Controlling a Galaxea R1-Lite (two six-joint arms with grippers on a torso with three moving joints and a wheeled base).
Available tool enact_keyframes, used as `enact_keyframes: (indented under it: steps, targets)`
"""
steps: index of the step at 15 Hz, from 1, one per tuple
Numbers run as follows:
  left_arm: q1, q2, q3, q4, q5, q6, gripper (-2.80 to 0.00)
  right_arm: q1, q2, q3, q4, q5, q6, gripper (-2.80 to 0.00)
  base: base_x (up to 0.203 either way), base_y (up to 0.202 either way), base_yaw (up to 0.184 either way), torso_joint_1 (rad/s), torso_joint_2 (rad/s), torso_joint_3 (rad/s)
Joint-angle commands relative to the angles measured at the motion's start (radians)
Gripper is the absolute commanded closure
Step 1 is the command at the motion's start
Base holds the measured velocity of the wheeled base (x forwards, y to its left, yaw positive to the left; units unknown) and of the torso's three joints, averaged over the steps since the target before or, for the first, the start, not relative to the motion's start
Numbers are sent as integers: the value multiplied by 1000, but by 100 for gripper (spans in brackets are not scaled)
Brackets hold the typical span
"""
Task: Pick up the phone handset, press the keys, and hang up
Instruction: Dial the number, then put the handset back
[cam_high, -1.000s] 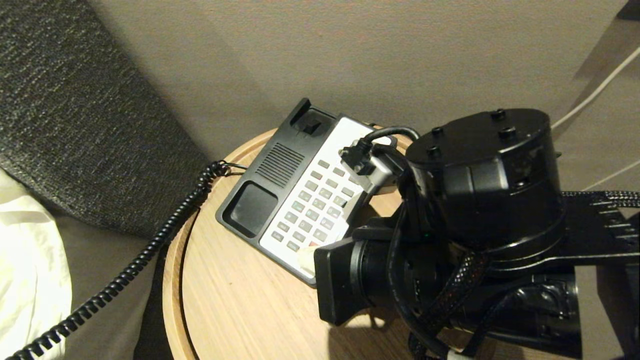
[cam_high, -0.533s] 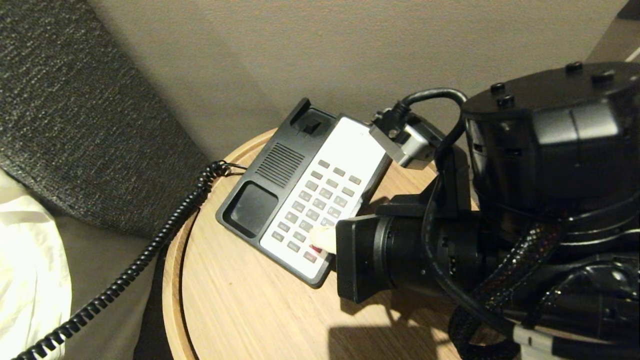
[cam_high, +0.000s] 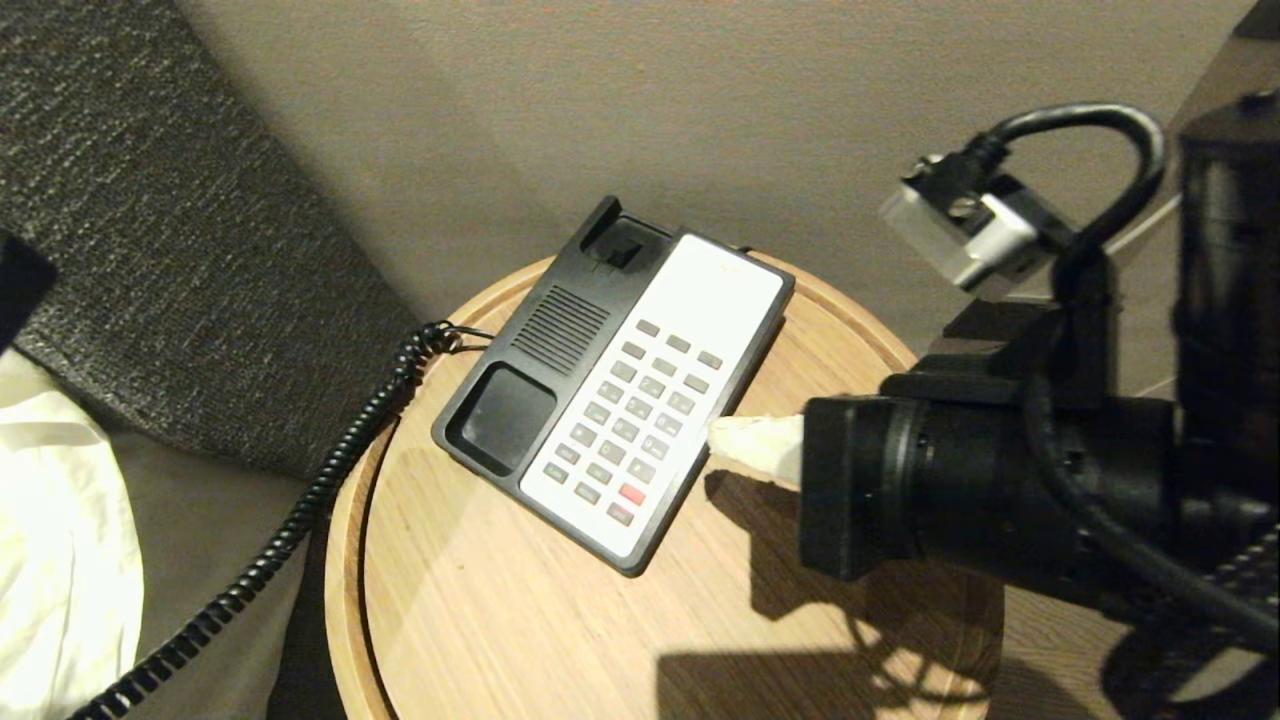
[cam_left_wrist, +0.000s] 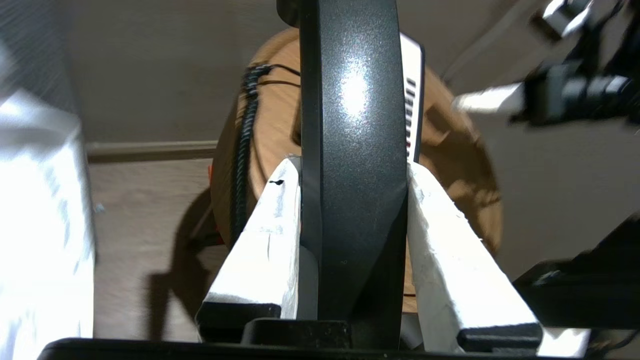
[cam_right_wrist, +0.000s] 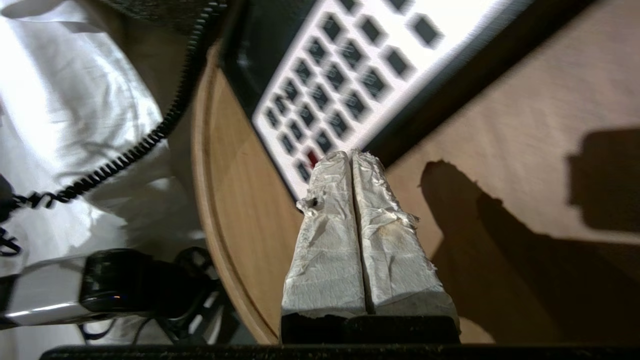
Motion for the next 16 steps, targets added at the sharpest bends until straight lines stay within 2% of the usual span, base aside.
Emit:
enact_keyframes:
  steps: [1, 4, 6, 8, 11, 16]
  targets:
    - [1, 238, -51, -28, -29, 81, 0, -46, -128, 77, 6, -17, -12, 0, 0, 0, 0, 0, 0, 0]
    - [1, 543, -197, -82, -50, 129, 0, -124, -157, 80, -11, -92, -47, 0, 0, 0, 0, 0, 0, 0]
    - [2, 727, -313, -101, -54, 147, 0, -158, -182, 87, -28, -99, -48, 0, 0, 0, 0, 0, 0, 0]
    - [2, 872, -426, -111, -55, 197, 0, -167, -212, 90, -30, -112, -49, 0, 0, 0, 0, 0, 0, 0]
    - [2, 993, -498, -117, -47, 259, 0, -175, -256, 115, -28, -128, -46, 0, 0, 0, 0, 0, 0, 0]
    - [5, 1033, -518, -120, -35, 276, 0, -175, -280, 117, -21, -128, -46, 0, 0, 0, 0, 0, 0, 0]
